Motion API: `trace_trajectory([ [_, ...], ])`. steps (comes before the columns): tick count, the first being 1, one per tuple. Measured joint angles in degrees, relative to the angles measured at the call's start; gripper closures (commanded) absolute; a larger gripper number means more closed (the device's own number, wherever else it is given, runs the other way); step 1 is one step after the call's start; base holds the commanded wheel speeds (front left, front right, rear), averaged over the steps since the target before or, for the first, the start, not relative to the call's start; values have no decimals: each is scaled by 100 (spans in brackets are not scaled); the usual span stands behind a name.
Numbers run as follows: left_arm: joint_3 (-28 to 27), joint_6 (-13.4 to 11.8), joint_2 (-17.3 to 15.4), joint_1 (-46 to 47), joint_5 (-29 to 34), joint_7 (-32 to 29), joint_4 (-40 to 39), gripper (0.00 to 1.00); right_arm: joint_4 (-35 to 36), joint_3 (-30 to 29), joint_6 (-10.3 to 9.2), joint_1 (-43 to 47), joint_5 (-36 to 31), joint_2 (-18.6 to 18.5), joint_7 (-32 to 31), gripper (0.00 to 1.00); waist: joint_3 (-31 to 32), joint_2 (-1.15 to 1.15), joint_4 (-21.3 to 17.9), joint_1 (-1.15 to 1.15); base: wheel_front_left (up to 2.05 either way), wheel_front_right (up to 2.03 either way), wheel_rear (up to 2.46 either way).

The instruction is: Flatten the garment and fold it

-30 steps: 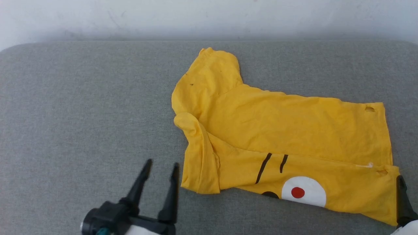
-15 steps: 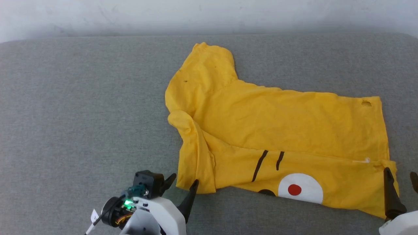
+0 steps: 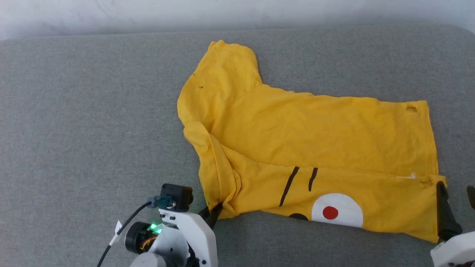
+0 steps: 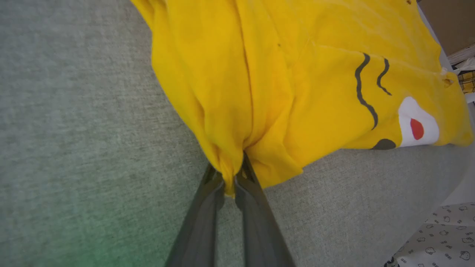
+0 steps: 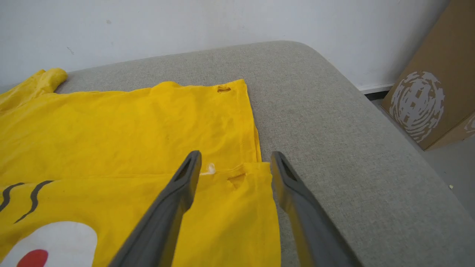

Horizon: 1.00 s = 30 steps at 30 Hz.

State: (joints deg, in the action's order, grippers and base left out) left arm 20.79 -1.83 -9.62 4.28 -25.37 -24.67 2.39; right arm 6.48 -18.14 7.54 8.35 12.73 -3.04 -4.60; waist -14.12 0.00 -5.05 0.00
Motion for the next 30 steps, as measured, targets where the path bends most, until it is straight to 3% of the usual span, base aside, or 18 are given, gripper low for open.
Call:
trace_trajectory([
  [7, -263, -185, -11, -59, -55, 326, -258, 100, 179, -41, 0, -83, -67, -7, -304, 0, -3, 0, 39, 0, 0, 0, 0],
  [17, -346, -359, -134, -416, -30, 452, -979, 100, 86, -365, 0, 269, 86, -24, -1976, 0, -212, 0, 142, 0, 0, 0, 0],
  [27, -260, -359, -99, -341, -25, 511, -933, 100, -211, -313, -1, 278, 394, -27, -2387, 0, -341, 0, 275, 0, 0, 0, 0],
  [28, -265, -359, -97, -320, -26, 516, -923, 100, -225, -311, -2, 274, 500, -37, -2469, 45, -339, 0, 280, 0, 0, 0, 0],
  [29, -274, -361, -86, -302, -27, 547, -918, 100, -236, -325, -2, 261, 616, -45, -2518, 77, -338, 0, 282, 0, 0, 0, 0],
  [30, -283, -377, -70, -293, -37, 564, -917, 100, -244, -333, -2, 254, 701, -49, -2540, 100, -336, 0, 283, 0, 0, 0, 0],
])
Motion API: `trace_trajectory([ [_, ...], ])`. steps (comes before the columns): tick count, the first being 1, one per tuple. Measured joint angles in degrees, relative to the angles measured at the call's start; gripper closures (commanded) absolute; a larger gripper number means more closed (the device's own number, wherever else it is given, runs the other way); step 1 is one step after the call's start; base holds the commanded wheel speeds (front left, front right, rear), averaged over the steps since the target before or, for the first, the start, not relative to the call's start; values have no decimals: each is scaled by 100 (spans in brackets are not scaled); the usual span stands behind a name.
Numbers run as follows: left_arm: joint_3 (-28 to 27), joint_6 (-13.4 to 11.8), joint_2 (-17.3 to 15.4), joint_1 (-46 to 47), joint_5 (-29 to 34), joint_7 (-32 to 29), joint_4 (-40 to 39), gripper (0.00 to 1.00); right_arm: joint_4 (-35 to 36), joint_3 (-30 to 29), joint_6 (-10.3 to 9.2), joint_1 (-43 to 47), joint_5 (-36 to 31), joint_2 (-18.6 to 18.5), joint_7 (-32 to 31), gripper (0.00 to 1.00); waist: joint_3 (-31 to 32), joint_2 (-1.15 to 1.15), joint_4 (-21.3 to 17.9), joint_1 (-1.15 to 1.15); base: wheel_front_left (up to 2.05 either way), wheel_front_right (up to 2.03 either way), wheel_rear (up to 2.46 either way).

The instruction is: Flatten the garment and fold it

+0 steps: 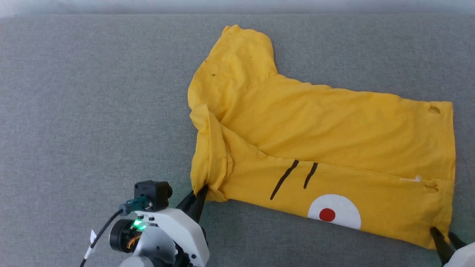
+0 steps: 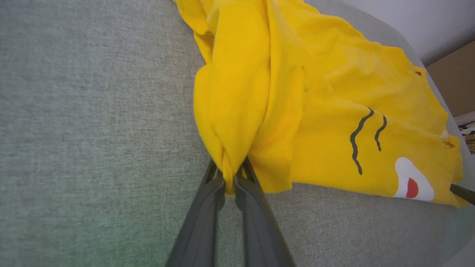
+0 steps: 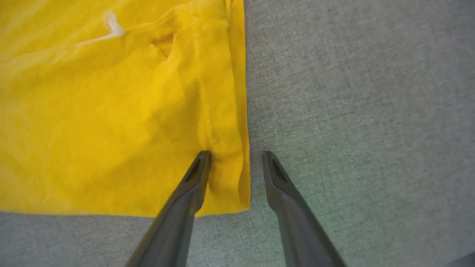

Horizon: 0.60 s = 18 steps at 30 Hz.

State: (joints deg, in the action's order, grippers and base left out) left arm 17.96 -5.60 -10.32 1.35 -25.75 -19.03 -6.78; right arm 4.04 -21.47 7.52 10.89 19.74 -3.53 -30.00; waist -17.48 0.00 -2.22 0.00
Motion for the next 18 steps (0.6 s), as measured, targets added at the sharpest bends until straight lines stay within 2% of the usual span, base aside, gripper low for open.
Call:
trace_trajectory([
  [7, -157, -9, 43, -4, -181, 115, 2, 100, 100, 86, 8, -31, 44, 31, -4, 100, 52, 0, -50, 0, 0, 0, 0],
  [11, -294, -20, -75, -105, -259, 104, -213, 100, 343, 101, 8, -51, 52, 30, -32, 100, 123, 0, -83, 0, 0, 0, 0],
  [18, -393, -263, -275, -925, -356, -218, -877, 100, 800, -60, 10, 30, 53, 34, -244, 100, 342, 0, -85, 0, 0, 0, 0],
])
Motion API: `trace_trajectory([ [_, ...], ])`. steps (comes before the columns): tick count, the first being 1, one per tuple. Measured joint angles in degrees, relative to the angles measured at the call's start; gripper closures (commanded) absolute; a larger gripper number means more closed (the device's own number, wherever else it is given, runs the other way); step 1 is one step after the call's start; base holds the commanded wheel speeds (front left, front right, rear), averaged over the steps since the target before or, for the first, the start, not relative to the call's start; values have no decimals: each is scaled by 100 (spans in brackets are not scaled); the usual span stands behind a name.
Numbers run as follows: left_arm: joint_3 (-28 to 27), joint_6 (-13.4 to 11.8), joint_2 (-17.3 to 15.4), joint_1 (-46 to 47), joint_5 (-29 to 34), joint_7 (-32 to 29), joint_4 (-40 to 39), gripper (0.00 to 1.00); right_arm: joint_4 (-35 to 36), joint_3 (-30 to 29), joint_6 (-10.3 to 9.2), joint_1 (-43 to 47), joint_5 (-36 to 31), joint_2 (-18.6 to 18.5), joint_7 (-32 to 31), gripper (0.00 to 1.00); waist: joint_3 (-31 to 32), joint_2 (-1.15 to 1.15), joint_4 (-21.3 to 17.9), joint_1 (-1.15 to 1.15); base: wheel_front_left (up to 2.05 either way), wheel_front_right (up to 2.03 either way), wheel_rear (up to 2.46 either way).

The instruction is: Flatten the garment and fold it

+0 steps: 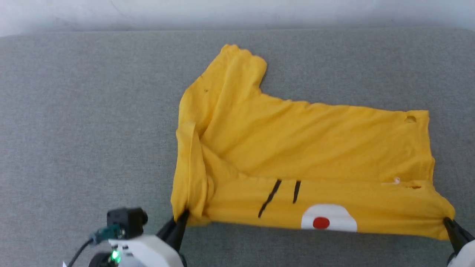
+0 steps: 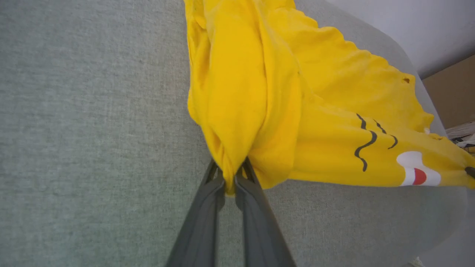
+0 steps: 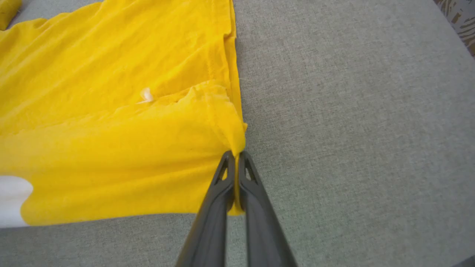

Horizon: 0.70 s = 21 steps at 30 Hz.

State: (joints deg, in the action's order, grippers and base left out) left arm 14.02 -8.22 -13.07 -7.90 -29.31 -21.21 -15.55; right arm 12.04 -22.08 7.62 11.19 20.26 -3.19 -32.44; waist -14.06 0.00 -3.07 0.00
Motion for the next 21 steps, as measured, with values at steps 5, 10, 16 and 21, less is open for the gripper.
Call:
trace_trajectory([
  [5, 8, -114, 0, -749, -210, -149, -246, 100, 42, -148, 2, 253, -4, 15, -137, 100, 145, 0, 56, 0, 0, 0, 0],
  [10, 60, -175, 63, -1147, -335, -140, -164, 100, -48, -211, 3, 482, -69, 41, -234, 100, 209, 0, 189, -1, 0, 0, 0],
  [16, 124, -144, 257, -1146, -415, 49, 210, 100, -238, -205, 1, 524, -116, 43, -186, 100, 235, 0, 336, -1, 0, 0, 0],
  [21, 108, -133, 411, -868, -424, 316, 407, 50, -354, -166, 0, 446, -185, 42, 40, 0, 238, 0, 400, 0, 0, 0, 0],
])
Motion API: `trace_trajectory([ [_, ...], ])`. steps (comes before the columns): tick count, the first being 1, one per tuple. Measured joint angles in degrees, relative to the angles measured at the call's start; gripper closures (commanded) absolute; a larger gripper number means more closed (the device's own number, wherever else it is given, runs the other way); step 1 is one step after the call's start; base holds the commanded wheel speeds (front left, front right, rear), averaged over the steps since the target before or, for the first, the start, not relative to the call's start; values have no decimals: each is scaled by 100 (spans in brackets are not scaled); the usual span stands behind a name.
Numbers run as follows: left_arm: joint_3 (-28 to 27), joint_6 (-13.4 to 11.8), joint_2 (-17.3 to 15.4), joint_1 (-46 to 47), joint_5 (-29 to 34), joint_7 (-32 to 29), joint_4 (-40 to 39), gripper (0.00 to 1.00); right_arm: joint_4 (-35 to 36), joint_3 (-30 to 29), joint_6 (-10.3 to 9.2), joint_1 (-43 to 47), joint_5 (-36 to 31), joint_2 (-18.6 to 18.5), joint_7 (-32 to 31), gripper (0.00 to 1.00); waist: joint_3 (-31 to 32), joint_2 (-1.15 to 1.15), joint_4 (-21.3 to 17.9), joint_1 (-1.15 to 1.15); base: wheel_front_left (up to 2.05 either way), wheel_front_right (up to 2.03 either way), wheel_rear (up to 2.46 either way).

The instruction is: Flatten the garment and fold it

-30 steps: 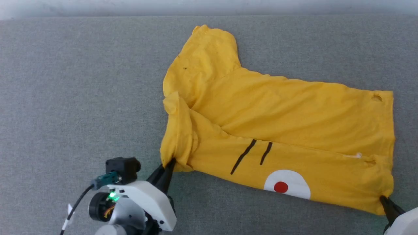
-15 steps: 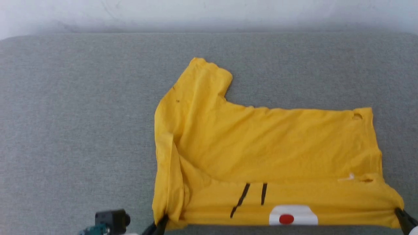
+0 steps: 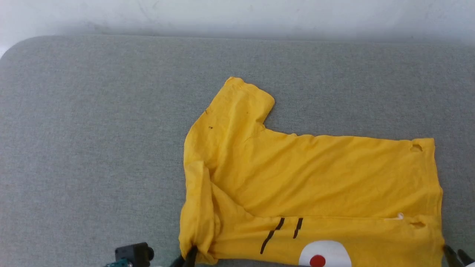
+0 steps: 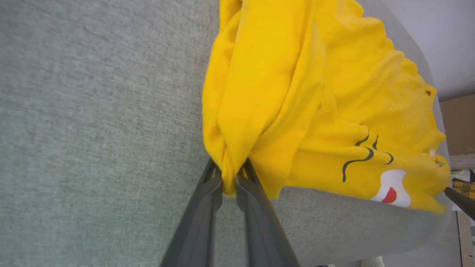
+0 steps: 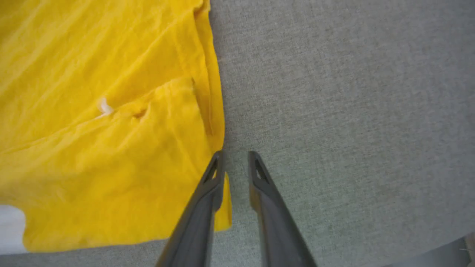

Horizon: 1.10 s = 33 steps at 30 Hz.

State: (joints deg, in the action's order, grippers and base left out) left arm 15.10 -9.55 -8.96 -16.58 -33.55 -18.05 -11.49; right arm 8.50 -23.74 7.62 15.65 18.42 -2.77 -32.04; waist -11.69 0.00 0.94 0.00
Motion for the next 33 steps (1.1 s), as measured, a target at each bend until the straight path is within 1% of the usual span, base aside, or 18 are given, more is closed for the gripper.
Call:
trace_trajectory([
  [1, -32, 0, 22, 41, -26, 66, 2, 0, -4, -2, -1, -27, 7, -1, 37, 0, 0, 0, 1, 0, 0, 0, 0],
  [6, -155, -1, 10, 46, -52, 200, -109, 0, 105, -19, -1, -88, 159, -2, 140, 0, -3, 0, -31, 0, 0, 0, 0],
  [9, -202, 45, -5, -30, -189, 215, -433, 0, 321, -85, -1, -138, 238, -5, 154, 0, -23, 0, -53, 0, 0, 0, 0],
  [12, -350, 36, -68, -155, -178, 324, -918, 0, 639, -224, -1, -194, 229, -26, 365, 0, -69, 0, -60, 0, 0, 0, 0],
  [14, -513, 19, -211, -115, 69, 575, -1239, 0, 862, -338, -2, -333, 134, -41, 664, 0, -113, 0, -57, 0, 0, 0, 0],
  [16, -684, -52, -250, 98, 396, 990, -1492, 0, 1078, -352, -2, -476, -11, -70, 1017, 0, -162, 0, -50, 0, 0, 0, 0],
  [18, -694, -35, -345, 423, 844, 1433, -1622, 0, 1232, -292, -2, -620, -176, -80, 1405, 0, -216, 0, -47, 1, 0, 0, 0],
  [20, -666, -9, -348, 741, 1166, 1869, -1613, 0, 1302, -191, -2, -725, -288, -73, 1727, 0, -262, 0, -44, 1, 0, 0, 0],
  [23, -482, 45, -356, 1107, 1512, 2143, -1385, 0, 1290, -98, -2, -811, -311, -57, 1987, 0, -313, 0, -37, 1, 0, 0, 0],
  [25, -357, 158, -419, 1449, 1673, 2094, -1187, 0, 1274, -38, -2, -838, -344, -49, 2072, 0, -357, 0, -33, 1, 0, 0, 0],
  [27, -250, 300, -553, 1940, 1808, 1882, -1015, 0, 1273, 5, -2, -848, -392, -43, 2107, 0, -420, 0, -31, 1, 0, 0, 0],
  [30, -138, 569, -775, 2899, 1953, 1345, -782, 0, 1282, 37, -2, -936, -431, -37, 2120, 0, -559, 0, -36, 1, 0, 0, 0],
  [33, -48, 850, -898, 3958, 1944, 756, -463, 0, 1296, 124, -2, -1124, -434, -37, 2142, 0, -749, 0, -56, 2, 0, 0, 0],
])
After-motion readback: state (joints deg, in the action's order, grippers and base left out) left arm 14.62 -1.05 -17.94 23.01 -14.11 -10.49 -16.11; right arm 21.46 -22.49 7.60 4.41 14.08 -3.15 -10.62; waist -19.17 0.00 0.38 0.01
